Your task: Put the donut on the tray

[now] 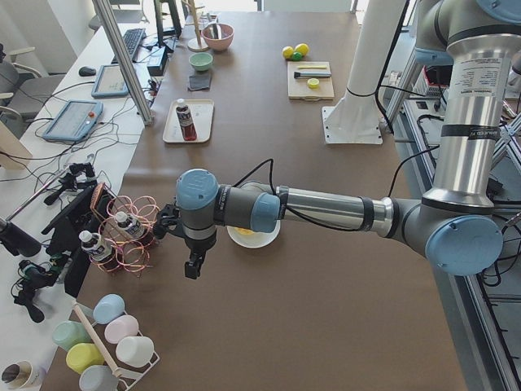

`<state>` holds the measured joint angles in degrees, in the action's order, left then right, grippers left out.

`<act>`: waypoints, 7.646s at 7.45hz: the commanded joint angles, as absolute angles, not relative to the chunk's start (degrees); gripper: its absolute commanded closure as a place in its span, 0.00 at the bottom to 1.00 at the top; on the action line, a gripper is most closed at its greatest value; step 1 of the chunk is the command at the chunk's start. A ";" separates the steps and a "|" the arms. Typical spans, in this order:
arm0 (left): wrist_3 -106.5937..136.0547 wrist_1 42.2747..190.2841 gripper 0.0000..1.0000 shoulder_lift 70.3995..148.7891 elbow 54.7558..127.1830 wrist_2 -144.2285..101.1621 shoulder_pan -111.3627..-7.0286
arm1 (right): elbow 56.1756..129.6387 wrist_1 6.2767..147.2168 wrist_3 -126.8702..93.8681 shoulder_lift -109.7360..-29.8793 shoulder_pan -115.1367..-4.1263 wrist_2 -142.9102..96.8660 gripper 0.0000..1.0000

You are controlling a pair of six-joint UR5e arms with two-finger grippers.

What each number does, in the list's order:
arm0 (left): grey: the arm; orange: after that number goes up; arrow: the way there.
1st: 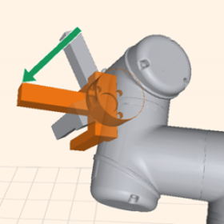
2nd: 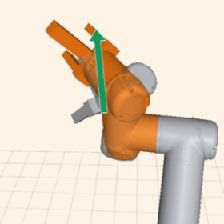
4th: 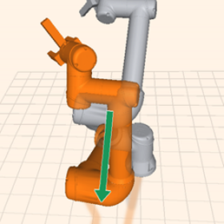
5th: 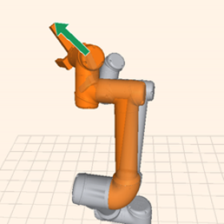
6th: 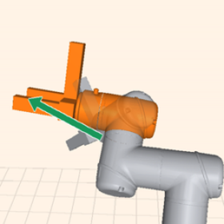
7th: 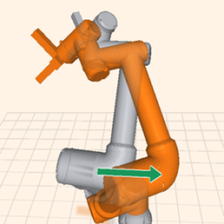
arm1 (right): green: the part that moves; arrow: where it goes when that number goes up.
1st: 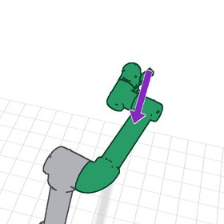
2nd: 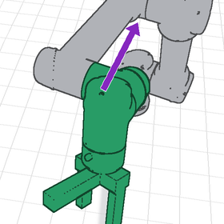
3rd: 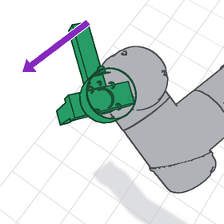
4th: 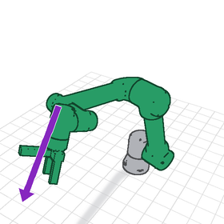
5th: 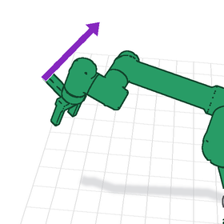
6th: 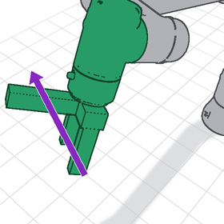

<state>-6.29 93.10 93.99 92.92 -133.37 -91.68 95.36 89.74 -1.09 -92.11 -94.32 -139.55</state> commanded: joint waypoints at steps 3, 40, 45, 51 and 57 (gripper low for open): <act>-6.76 93.95 0.02 94.49 92.46 -133.33 -90.79 | 95.36 89.82 -1.49 -91.41 -94.31 -139.57 0.00; 44.38 142.16 0.02 79.71 91.10 -125.60 -61.97 | 95.97 72.30 -26.50 -81.40 -75.79 -139.83 0.00; 44.73 148.54 0.12 81.91 84.11 -125.60 -59.86 | 93.96 68.82 -41.48 -70.59 -68.56 -138.26 0.00; 50.27 154.34 1.00 82.35 82.44 -123.40 -55.37 | 91.40 68.47 -44.71 -66.36 -68.12 -138.95 0.00; 57.04 127.54 1.00 91.47 101.27 -141.15 -62.05 | 92.80 63.46 -53.06 -64.51 -65.66 -140.36 0.00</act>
<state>55.65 141.43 88.47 90.92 -139.10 -60.73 91.91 63.74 -50.24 -65.19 -66.72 -139.85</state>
